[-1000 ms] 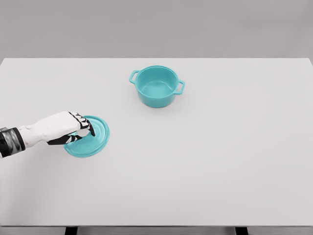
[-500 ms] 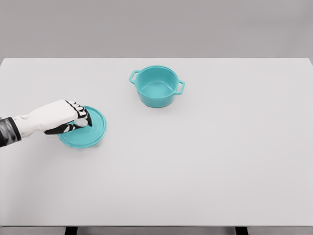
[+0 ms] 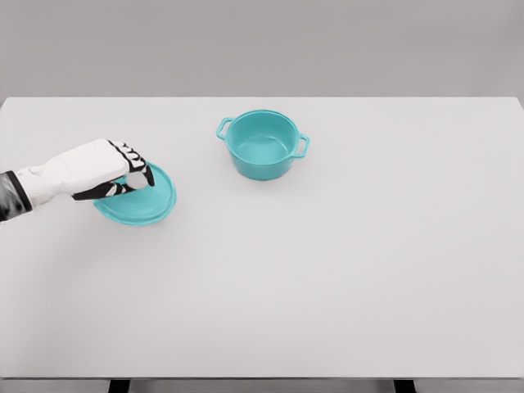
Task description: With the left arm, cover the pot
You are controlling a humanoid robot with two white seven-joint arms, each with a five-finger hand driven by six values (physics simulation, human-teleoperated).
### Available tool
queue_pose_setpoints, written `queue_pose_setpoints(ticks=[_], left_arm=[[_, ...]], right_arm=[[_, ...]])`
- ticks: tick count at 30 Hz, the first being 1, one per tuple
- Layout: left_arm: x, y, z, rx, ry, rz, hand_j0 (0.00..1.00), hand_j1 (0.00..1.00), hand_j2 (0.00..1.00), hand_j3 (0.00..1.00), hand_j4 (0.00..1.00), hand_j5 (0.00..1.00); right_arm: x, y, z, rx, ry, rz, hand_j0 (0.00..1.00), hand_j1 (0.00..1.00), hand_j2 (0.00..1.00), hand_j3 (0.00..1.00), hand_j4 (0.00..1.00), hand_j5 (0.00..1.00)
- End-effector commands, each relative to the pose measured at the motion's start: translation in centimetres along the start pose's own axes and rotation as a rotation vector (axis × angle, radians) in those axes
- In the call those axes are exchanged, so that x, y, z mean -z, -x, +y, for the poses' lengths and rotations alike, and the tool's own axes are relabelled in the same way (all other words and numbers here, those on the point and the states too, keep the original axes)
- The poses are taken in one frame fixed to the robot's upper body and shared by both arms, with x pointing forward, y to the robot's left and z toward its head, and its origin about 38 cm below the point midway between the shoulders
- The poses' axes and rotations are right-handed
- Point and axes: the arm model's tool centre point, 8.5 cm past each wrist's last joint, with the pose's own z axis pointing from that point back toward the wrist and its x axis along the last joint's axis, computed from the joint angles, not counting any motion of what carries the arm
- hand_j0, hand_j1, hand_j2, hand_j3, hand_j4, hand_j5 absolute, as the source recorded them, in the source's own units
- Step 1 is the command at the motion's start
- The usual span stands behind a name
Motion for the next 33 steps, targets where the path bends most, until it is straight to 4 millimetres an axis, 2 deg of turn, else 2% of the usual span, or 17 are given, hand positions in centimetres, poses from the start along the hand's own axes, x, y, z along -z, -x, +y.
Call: queue_pose_setpoints(ticks=[1, 7, 13, 15, 24, 33], left_arm=[[0.1, 0.0, 0.1, -0.007, -0.008, 0.000, 0.49, 0.49, 0.49, 0.49, 0.49, 0.49], [0.3, 0.3, 1.5, 0.007, -0.036, -0.001, 0.49, 0.49, 0.49, 0.49, 0.49, 0.49], [0.4, 0.3, 1.7, 0.005, -0.043, -0.005, 0.48, 0.48, 0.48, 0.48, 0.48, 0.48], [1.0, 0.0, 2.1, -0.001, -0.068, -0.014, 0.46, 0.46, 0.46, 0.46, 0.46, 0.46], [1.5, -0.2, 2.5, 0.000, -0.088, -0.022, 0.45, 0.45, 0.45, 0.45, 0.45, 0.45], [2.9, -0.8, 3.5, -0.022, -0.164, -0.041, 0.43, 0.43, 0.43, 0.43, 0.43, 0.43]], right_arm=[[0.0, 0.0, 0.0, 0.000, 0.000, 0.000, 1.00, 1.00, 1.00, 1.00, 1.00, 1.00], [0.0, 0.0, 0.0, 0.000, 0.000, 0.000, 1.00, 1.00, 1.00, 1.00, 1.00, 1.00], [0.0, 0.0, 0.0, 0.000, 0.000, 0.000, 1.00, 1.00, 1.00, 1.00, 1.00, 1.00], [0.0, 0.0, 0.0, 0.000, 0.000, 0.000, 1.00, 1.00, 1.00, 1.00, 1.00, 1.00], [0.0, 0.0, 0.0, 0.000, 0.000, 0.000, 1.00, 1.00, 1.00, 1.00, 1.00, 1.00], [0.0, 0.0, 0.0, 0.000, 0.000, 0.000, 1.00, 1.00, 1.00, 1.00, 1.00, 1.00]])
